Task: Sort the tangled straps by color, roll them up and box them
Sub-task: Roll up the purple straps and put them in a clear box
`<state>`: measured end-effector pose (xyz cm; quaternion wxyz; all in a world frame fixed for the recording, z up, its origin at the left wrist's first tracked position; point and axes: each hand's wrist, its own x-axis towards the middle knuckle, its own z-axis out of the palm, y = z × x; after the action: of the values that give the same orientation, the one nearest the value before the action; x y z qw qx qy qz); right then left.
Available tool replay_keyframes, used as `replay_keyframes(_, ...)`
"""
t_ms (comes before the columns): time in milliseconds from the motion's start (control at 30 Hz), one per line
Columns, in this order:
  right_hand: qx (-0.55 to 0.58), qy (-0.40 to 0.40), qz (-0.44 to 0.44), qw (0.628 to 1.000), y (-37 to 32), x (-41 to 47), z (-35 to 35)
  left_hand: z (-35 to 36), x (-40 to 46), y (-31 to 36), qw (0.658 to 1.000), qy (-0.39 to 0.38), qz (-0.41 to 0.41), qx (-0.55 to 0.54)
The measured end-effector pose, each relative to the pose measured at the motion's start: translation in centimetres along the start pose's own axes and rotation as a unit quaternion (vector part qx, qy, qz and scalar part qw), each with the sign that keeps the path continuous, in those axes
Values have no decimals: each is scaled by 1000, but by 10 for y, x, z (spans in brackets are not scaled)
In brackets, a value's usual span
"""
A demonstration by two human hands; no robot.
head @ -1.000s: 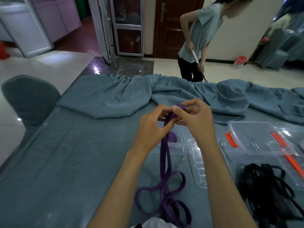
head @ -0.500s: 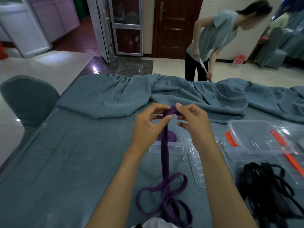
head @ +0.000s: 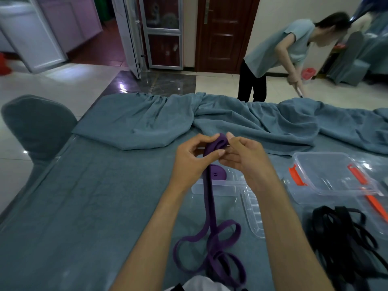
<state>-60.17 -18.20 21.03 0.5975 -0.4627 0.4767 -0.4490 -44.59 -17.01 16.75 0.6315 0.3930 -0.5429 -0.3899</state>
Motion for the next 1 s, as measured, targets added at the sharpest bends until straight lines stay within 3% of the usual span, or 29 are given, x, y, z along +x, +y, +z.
replay_keyframes(167, -163, 7, -67, 984, 2, 8, -6, -5, 0, 1, 999, 15, -12, -28)
replay_keyframes(367, -81, -54, -196, 976, 5, 9, -13, -5, 0, 3, 999, -38, 1, -31)
replay_keyframes(600, 22, -49, -185, 981, 16, 5, -9, -12, 8, 2, 996, -68, -32, -44)
replay_keyframes(867, -44, -25, -186, 981, 17, 8, -10, 5, 3, 3, 986, 121, -23, -112)
replay_keyframes(933, -31, -8, -205, 978, 21, 7, -8, 8, 3, 2, 984, 115, -25, -134)
replay_keyframes(1000, 3, 6, -216, 976, 26, 5, -7, 6, 2, 0, 991, 60, -23, -117)
